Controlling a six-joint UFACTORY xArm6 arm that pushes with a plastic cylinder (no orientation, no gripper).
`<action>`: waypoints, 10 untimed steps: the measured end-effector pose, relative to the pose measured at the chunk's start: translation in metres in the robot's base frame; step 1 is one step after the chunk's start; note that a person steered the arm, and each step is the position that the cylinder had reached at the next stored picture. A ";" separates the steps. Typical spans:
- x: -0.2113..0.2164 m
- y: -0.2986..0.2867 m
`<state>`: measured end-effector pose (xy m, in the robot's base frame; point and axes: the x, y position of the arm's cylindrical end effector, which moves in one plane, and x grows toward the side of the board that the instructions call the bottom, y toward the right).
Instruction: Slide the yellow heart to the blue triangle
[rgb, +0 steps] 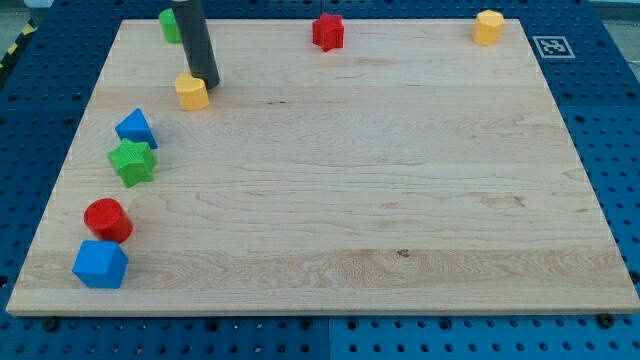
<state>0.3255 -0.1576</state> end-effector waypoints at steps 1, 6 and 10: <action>0.012 -0.004; 0.065 0.039; 0.057 -0.025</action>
<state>0.3829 -0.1827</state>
